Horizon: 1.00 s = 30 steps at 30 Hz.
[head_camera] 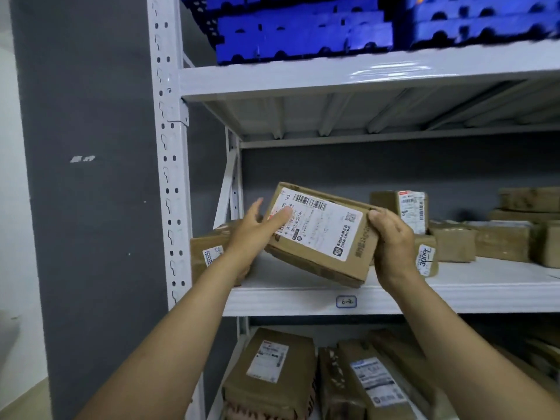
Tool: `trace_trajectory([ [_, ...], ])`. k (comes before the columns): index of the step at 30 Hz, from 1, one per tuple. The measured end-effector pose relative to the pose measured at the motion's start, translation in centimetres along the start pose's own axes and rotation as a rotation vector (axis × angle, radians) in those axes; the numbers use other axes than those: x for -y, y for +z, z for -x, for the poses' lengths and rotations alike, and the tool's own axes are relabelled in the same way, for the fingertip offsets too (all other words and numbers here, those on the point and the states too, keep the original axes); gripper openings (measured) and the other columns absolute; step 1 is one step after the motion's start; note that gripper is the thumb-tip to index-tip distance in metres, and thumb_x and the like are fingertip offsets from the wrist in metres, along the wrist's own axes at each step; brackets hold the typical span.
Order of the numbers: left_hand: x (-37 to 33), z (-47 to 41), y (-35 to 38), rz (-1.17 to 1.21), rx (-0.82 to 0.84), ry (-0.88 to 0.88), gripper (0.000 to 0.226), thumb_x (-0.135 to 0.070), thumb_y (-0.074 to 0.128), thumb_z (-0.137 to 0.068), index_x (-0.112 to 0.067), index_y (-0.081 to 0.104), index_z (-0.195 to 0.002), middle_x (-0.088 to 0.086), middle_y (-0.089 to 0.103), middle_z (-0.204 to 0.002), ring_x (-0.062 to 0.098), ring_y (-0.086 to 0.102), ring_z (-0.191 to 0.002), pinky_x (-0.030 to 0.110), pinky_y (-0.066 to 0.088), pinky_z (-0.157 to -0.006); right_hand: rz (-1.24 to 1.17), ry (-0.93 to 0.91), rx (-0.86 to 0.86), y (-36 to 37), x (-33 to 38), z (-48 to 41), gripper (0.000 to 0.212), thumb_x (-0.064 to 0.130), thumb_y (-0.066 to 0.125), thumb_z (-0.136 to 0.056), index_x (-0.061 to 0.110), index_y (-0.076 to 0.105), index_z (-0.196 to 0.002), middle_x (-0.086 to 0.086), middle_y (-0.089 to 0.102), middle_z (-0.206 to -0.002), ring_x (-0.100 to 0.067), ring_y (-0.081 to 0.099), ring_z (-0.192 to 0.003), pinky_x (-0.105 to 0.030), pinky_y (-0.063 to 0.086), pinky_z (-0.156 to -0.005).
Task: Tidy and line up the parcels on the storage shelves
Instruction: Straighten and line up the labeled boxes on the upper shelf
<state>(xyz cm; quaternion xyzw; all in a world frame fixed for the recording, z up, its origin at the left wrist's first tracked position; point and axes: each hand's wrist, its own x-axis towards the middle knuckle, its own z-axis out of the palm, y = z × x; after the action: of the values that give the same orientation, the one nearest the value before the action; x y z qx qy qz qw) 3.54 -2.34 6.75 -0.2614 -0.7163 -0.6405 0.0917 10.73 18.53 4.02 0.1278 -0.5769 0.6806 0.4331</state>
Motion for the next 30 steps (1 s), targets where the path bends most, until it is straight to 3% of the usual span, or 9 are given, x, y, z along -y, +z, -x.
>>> trace_trajectory([
  [4,0.1,1.7,0.4,0.074,0.238,-0.043,0.057,-0.024,0.076,-0.077,-0.021,0.054,-0.129,0.002,0.072,-0.110,0.022,0.069,-0.102,0.045,0.051,-0.097,0.024,0.081,0.048,-1.6,0.7,2.1,0.016,0.040,0.059,-0.076,0.029,0.068,-0.069,-0.008,0.069,-0.085,-0.029,0.064,-0.084,-0.044,0.048,-0.077],
  [8,0.9,3.8,0.8,0.211,0.295,-0.004,0.062,-0.007,0.063,-0.088,-0.039,0.042,-0.136,0.010,0.066,-0.115,0.027,0.071,-0.094,0.033,0.060,-0.065,0.173,0.061,0.045,-1.9,1.7,3.8,0.025,0.021,0.053,-0.096,0.024,0.068,-0.076,-0.007,0.071,-0.082,-0.022,0.068,-0.080,-0.041,0.051,-0.076],
  [12,1.8,5.4,1.3,0.321,0.265,-0.021,0.067,-0.001,0.063,-0.087,-0.043,0.037,-0.133,0.009,0.068,-0.114,0.028,0.070,-0.096,0.034,0.061,-0.065,0.166,0.024,-0.011,-1.4,2.6,4.6,0.018,0.012,0.054,-0.095,0.013,0.065,-0.081,0.000,0.069,-0.073,-0.012,0.066,-0.070,-0.029,0.052,-0.065],
  [16,2.2,6.4,0.5,0.413,0.302,-0.127,0.062,-0.014,0.068,-0.077,-0.010,0.046,-0.134,0.013,0.071,-0.109,0.027,0.070,-0.098,0.038,0.060,-0.078,0.111,0.004,0.038,-1.1,3.7,4.6,0.009,0.015,0.061,-0.088,0.013,0.068,-0.081,-0.003,0.069,-0.078,-0.015,0.066,-0.072,-0.026,0.054,-0.061],
  [20,2.1,7.2,0.1,0.434,0.369,-0.091,0.080,-0.017,0.072,-0.073,-0.037,0.035,-0.141,0.006,0.069,-0.118,0.023,0.068,-0.104,0.037,0.059,-0.081,0.070,0.045,0.004,-1.2,4.1,4.6,0.013,0.026,0.060,-0.085,0.019,0.070,-0.085,-0.004,0.070,-0.082,-0.019,0.067,-0.076,-0.030,0.054,-0.065],
  [23,1.8,7.4,0.8,0.234,0.202,0.074,0.096,-0.020,0.081,-0.072,-0.048,0.024,-0.145,0.002,0.061,-0.130,0.019,0.063,-0.112,0.043,0.055,-0.091,0.316,0.092,0.010,-0.8,3.2,4.4,0.018,0.029,0.058,-0.094,0.031,0.062,-0.112,0.003,0.068,-0.106,-0.018,0.066,-0.101,-0.037,0.057,-0.081],
  [26,1.1,7.5,2.5,-0.077,-0.089,0.192,0.103,-0.051,0.081,-0.061,-0.057,0.016,-0.142,-0.003,0.038,-0.146,0.018,0.043,-0.130,0.048,0.048,-0.100,0.690,0.007,0.070,0.3,2.8,4.3,0.054,0.033,0.061,-0.092,0.035,0.040,-0.142,0.003,0.041,-0.145,-0.016,0.045,-0.128,-0.028,0.042,-0.098],
  [28,0.8,7.5,3.8,-0.192,-0.195,0.201,0.113,-0.067,0.074,-0.052,-0.054,0.009,-0.144,-0.001,0.023,-0.154,0.022,0.029,-0.139,0.051,0.038,-0.107,0.765,0.024,0.116,0.7,2.7,4.5,0.064,0.037,0.059,-0.093,0.032,0.028,-0.150,-0.001,0.025,-0.154,-0.018,0.035,-0.136,-0.024,0.034,-0.094],
  [30,0.7,7.3,4.9,-0.222,-0.233,0.188,0.119,-0.065,0.077,-0.056,-0.044,0.006,-0.149,0.001,0.017,-0.156,0.023,0.024,-0.141,0.049,0.034,-0.110,0.731,0.059,0.220,0.2,2.1,3.9,0.066,0.045,0.056,-0.093,0.033,0.027,-0.150,-0.001,0.024,-0.155,-0.019,0.030,-0.140,-0.032,0.034,-0.105],
])
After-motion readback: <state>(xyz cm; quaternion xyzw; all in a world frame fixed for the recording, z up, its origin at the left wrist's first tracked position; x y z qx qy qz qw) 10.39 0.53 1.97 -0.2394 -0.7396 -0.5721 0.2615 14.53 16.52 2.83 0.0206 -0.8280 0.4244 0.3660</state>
